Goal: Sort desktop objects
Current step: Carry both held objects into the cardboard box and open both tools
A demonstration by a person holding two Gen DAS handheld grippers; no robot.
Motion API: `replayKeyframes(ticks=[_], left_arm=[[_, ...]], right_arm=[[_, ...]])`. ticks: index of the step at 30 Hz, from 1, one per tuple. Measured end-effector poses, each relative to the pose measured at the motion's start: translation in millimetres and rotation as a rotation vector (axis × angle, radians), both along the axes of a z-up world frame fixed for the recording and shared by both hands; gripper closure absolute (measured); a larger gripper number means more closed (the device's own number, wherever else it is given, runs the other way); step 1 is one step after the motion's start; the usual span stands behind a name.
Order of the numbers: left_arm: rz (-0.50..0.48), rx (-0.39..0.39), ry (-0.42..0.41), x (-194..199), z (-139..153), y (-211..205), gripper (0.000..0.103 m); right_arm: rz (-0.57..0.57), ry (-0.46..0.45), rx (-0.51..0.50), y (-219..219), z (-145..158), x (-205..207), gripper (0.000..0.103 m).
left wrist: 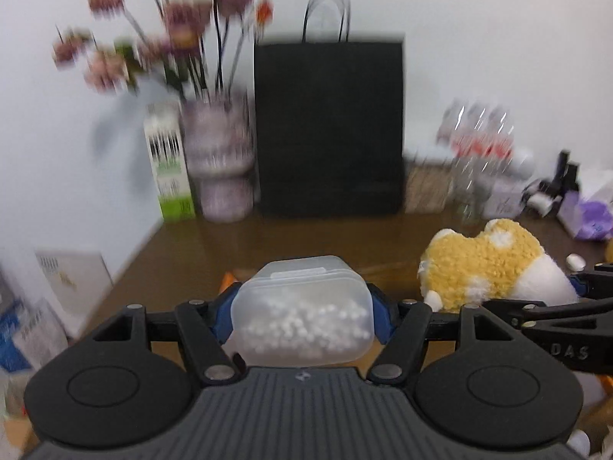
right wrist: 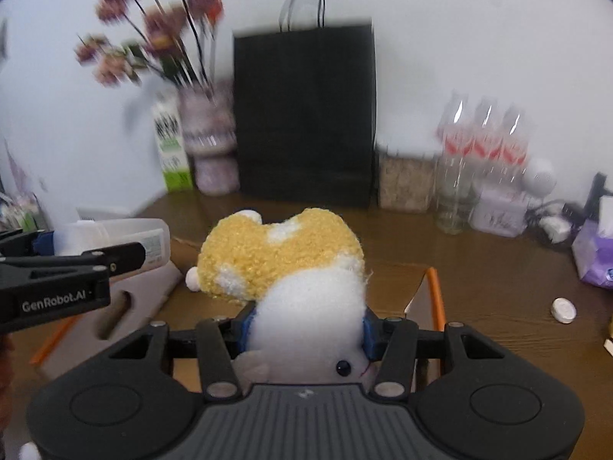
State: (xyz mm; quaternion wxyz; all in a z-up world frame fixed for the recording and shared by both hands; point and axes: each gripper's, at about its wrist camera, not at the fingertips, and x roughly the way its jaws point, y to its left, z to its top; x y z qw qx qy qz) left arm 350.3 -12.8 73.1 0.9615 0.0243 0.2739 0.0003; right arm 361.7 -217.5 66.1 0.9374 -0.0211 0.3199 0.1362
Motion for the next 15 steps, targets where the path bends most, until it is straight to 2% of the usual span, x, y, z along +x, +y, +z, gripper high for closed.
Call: replayKeyframes(ticks=[3, 7, 9, 15], left_arm=[[0.013, -0.011, 0.120, 32.2, -21.6, 0.7, 0.035], [0.039, 0.009, 0.198, 50.9, -41.6, 4.4, 0.035], [0.048, 0.010, 0.245, 56.9, -47.0, 5.0, 0.035], [0.048, 0.035, 0.279, 53.5, -51.1, 1.2, 0.035]], right_arm=[[-0.010, 0.093, -0.025, 6.3, -22.0, 34.3, 0.053], [-0.005, 0.182, -0.060, 12.4, -48.0, 56.4, 0.053], [-0.004, 0.212, -0.027, 9.1, -50.7, 59.0, 0.053], [-0.032, 0.272, -0.054, 10.4, -59.5, 57.9, 0.053]])
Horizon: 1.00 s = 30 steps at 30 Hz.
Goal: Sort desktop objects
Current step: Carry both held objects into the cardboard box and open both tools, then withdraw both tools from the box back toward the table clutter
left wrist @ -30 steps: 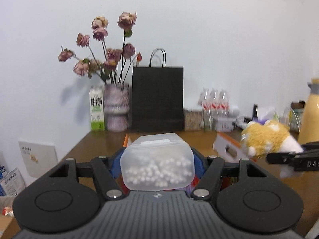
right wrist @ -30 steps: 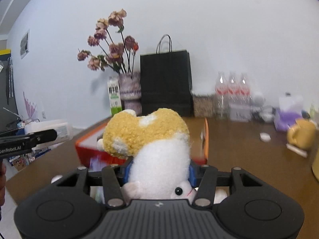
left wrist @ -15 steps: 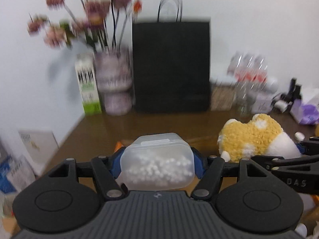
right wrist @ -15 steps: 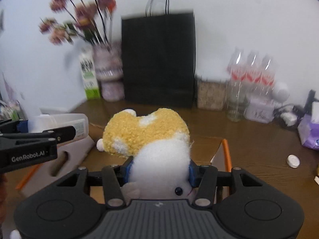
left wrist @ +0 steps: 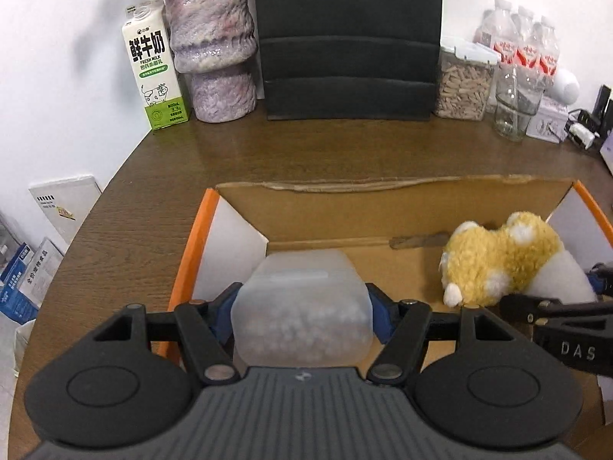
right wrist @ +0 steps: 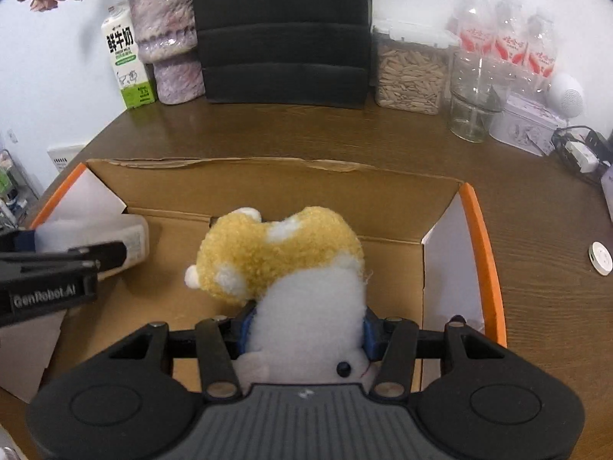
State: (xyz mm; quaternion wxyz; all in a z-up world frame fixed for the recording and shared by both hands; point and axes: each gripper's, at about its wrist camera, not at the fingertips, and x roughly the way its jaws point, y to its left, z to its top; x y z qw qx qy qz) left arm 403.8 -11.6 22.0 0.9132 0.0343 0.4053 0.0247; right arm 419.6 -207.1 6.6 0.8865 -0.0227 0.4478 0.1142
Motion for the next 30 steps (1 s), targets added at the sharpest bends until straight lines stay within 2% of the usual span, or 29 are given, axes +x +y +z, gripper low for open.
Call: replayKeyframes(ticks=[4, 6, 7, 9, 11, 13, 14, 19, 24, 30], left_arm=[[-0.002, -0.004, 0.014, -2.5, -3.8, -2.4, 0.035], [0.003, -0.009, 0.012, -2.5, -4.5, -2.2, 0.035], [0.003, -0.010, 0.012, -2.3, -4.4, -2.1, 0.035], [-0.002, -0.008, 0.000, -3.4, -2.5, -2.8, 0.033], [-0.008, -0.007, -0.035, -8.2, 3.3, -2.9, 0.024], [-0.005, -0.001, -0.073, -13.3, 10.9, -2.9, 0.005], [-0.003, -0.001, -0.093, -15.7, 14.7, -2.8, 0.000], [-0.029, -0.034, -0.193, -40.8, 37.0, -2.3, 0.000], [-0.065, -0.033, -0.279, -73.8, 59.7, -2.2, 0.000], [-0.123, -0.108, -0.360, -125.8, 82.3, 7.1, 0.000]], right_arm=[[-0.012, 0.004, -0.004, -1.1, -0.2, -3.7, 0.052], [-0.016, -0.002, -0.009, -1.7, 1.2, -4.1, 0.047], [-0.017, -0.007, -0.008, -2.4, 2.2, -4.0, 0.043], [-0.017, -0.024, -0.002, -3.4, 5.7, -7.5, 0.024], [0.000, -0.041, -0.005, -3.3, 10.1, -9.5, 0.016], [0.008, -0.057, -0.019, -2.5, 14.8, -13.2, 0.011], [0.010, -0.067, -0.021, -2.8, 17.5, -15.8, 0.008], [0.020, -0.110, 0.006, -9.1, 35.0, -34.8, 0.006], [0.040, -0.201, 0.007, -15.5, 59.5, -71.5, 0.003], [0.076, -0.320, 0.023, -25.6, 83.6, -129.5, 0.000]])
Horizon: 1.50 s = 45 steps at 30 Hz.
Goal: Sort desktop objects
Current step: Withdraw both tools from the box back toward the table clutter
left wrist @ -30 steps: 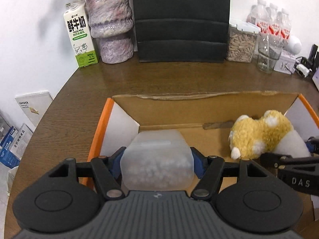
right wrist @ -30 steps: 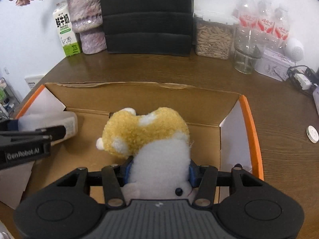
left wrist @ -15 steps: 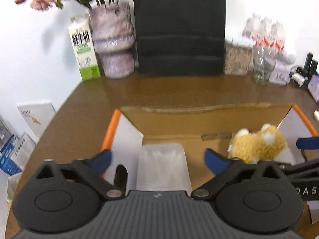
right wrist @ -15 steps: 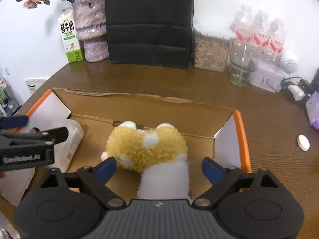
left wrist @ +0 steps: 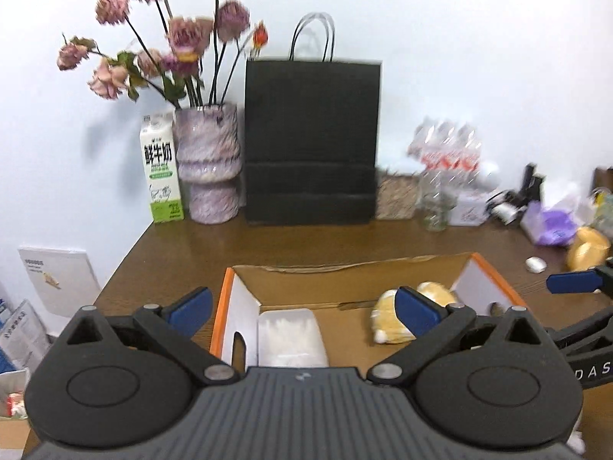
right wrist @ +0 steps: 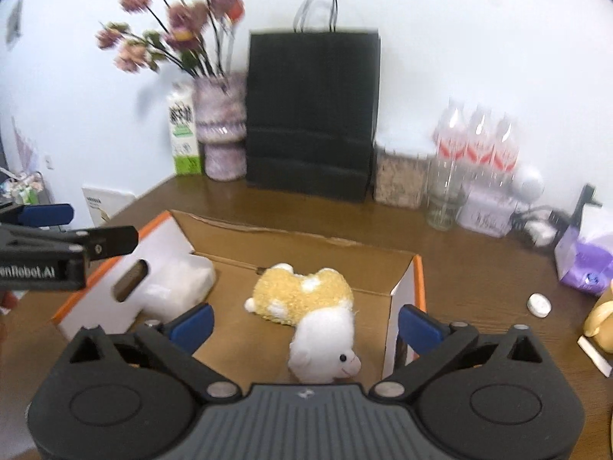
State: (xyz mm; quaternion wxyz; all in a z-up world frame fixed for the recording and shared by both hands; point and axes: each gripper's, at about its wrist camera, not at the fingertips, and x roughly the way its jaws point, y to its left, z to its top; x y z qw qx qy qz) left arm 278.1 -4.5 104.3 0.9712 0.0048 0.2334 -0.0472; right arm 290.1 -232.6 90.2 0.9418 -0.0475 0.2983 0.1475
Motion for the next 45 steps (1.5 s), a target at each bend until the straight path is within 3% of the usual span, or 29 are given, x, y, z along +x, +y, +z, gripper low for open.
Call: replayKeyframes(ticks=[7, 12, 17, 22, 27, 37, 45], left_arm=[[-0.038, -0.050, -0.077, -67.3, -2.5, 10.1, 0.000], [-0.036, -0.079, -0.107, -112.8, -19.3, 18.1, 0.000], [-0.003, -0.164, -0.062, -139.4, -42.0, 36.8, 0.000], [0.067, -0.154, -0.045, -158.7, -64.2, 49.1, 0.000], [0.111, -0.223, 0.023, -165.3, -82.5, 64.9, 0.000], [0.183, -0.194, 0.062, -180.5, -108.9, 75.4, 0.000], [0.212, -0.081, 0.075, -177.3, -117.8, 70.7, 0.000]], right_arm=[[0.019, -0.092, 0.073, -22.7, 7.1, -73.1, 0.000], [-0.009, -0.155, 0.097, -37.1, -6.4, -121.5, 0.000], [-0.040, -0.173, 0.097, -47.0, -32.6, -163.5, 0.000], [-0.069, -0.127, 0.112, -52.8, -63.8, -191.3, 0.000], [-0.081, -0.092, 0.080, -49.0, -85.5, -206.9, 0.000], [-0.105, -0.043, 0.067, -53.5, -109.0, -215.3, 0.000], [-0.143, -0.019, 0.068, -63.9, -118.0, -205.7, 0.000]])
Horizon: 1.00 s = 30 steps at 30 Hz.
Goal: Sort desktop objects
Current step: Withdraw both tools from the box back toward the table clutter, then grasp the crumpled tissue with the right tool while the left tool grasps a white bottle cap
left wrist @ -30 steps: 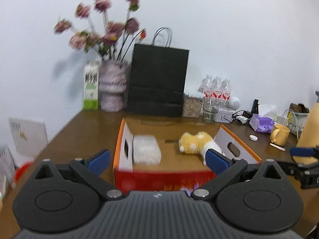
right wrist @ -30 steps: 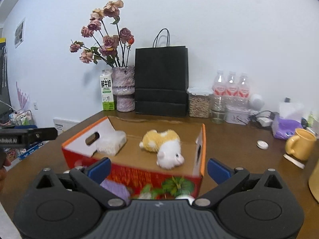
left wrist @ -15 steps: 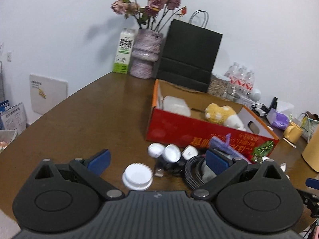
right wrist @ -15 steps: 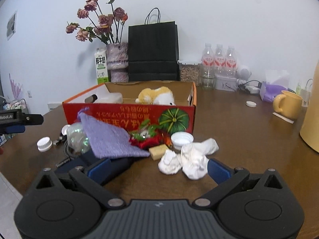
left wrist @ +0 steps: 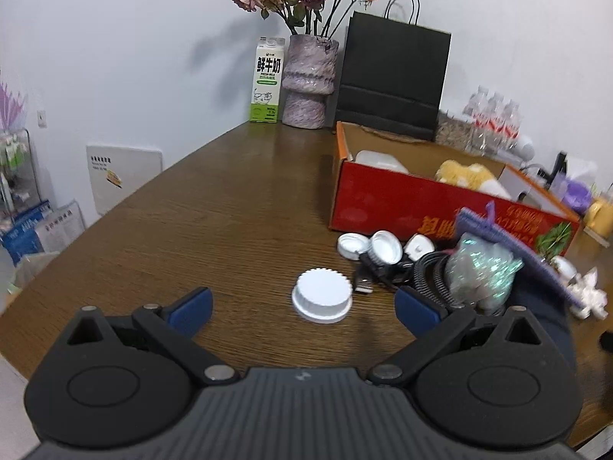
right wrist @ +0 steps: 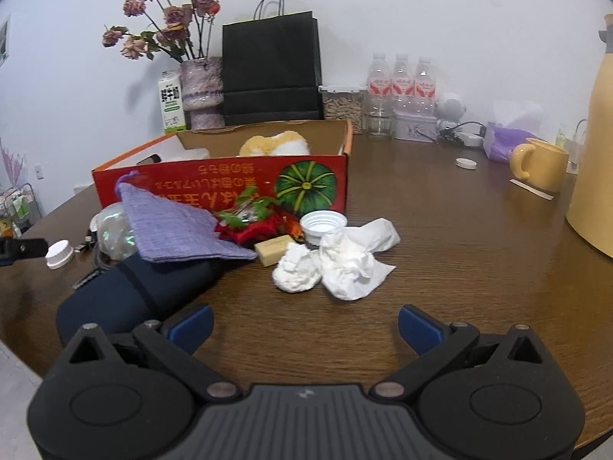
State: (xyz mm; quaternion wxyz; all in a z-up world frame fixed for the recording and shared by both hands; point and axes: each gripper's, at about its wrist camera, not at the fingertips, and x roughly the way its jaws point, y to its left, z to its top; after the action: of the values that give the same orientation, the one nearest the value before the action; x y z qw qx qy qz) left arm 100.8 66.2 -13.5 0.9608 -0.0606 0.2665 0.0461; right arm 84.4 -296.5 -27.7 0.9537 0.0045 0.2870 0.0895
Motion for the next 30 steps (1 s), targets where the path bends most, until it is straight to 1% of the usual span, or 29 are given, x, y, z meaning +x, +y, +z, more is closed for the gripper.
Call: replayKeyframes(ticks=[3, 7, 10, 11, 13, 14, 15, 16, 18, 19, 21, 22, 24, 26, 28, 29, 30], left_arm=[[-0.004, 0.045, 0.013, 6.5, -2.2, -3.4, 0.000], [0.001, 0.075, 0.036, 17.3, -4.5, -5.6, 0.001], [0.003, 0.081, 0.052, 24.2, -5.4, -6.1, 0.007], [0.002, 0.083, 0.056, 26.2, -5.5, -6.6, 0.008], [-0.001, 0.087, 0.059, 29.1, -5.8, -6.9, 0.013], [-0.002, 0.088, 0.063, 30.8, -5.9, -7.4, 0.015], [-0.003, 0.086, 0.066, 32.4, -6.1, -7.8, 0.018], [-0.005, 0.084, 0.069, 33.9, -6.1, -8.0, 0.021], [-0.008, 0.078, 0.073, 36.1, -6.5, -8.3, 0.024], [-0.009, 0.078, 0.078, 37.7, -6.9, -9.1, 0.026], [-0.009, 0.078, 0.087, 40.4, -8.2, -10.3, 0.029], [-0.010, 0.073, 0.092, 41.5, -8.8, -10.6, 0.033], [-0.010, 0.072, 0.095, 42.9, -9.3, -11.8, 0.037], [-0.012, 0.075, 0.094, 43.4, -9.2, -12.7, 0.043], [-0.015, 0.072, 0.091, 43.1, -8.7, -13.0, 0.054], [-0.016, 0.071, 0.090, 42.9, -8.4, -13.0, 0.057], [-0.017, 0.069, 0.088, 42.6, -8.2, -13.1, 0.062]], right_arm=[[-0.016, -0.002, -0.010, -5.1, 1.0, 7.7, 0.000], [-0.031, -0.001, -0.013, -12.9, 2.9, 21.9, 0.000], [-0.042, 0.003, -0.007, -19.6, 3.7, 33.2, 0.000], [-0.047, 0.002, -0.009, -21.4, 3.9, 36.6, 0.002], [-0.054, 0.003, -0.009, -24.7, 4.3, 43.8, 0.005], [-0.054, 0.009, -0.009, -26.7, 4.4, 48.5, 0.010], [-0.054, 0.015, -0.007, -28.0, 4.6, 52.4, 0.013], [-0.050, 0.020, 0.001, -29.6, 5.1, 56.2, 0.014], [-0.039, 0.027, 0.020, -31.5, 6.3, 61.7, 0.018], [-0.037, 0.031, 0.026, -32.2, 6.7, 64.7, 0.019], [-0.032, 0.041, 0.027, -32.0, 6.3, 70.6, 0.029], [-0.028, 0.045, 0.026, -31.6, 5.2, 73.6, 0.032], [-0.021, 0.058, 0.029, -30.8, 3.0, 76.7, 0.048], [-0.011, 0.072, 0.034, -29.8, 0.7, 78.7, 0.055], [-0.008, 0.065, 0.030, -28.6, 0.2, 77.6, 0.064], [-0.005, 0.064, 0.037, -29.0, 0.5, 76.6, 0.073], [-0.001, 0.064, 0.047, -29.9, 0.6, 75.8, 0.076]])
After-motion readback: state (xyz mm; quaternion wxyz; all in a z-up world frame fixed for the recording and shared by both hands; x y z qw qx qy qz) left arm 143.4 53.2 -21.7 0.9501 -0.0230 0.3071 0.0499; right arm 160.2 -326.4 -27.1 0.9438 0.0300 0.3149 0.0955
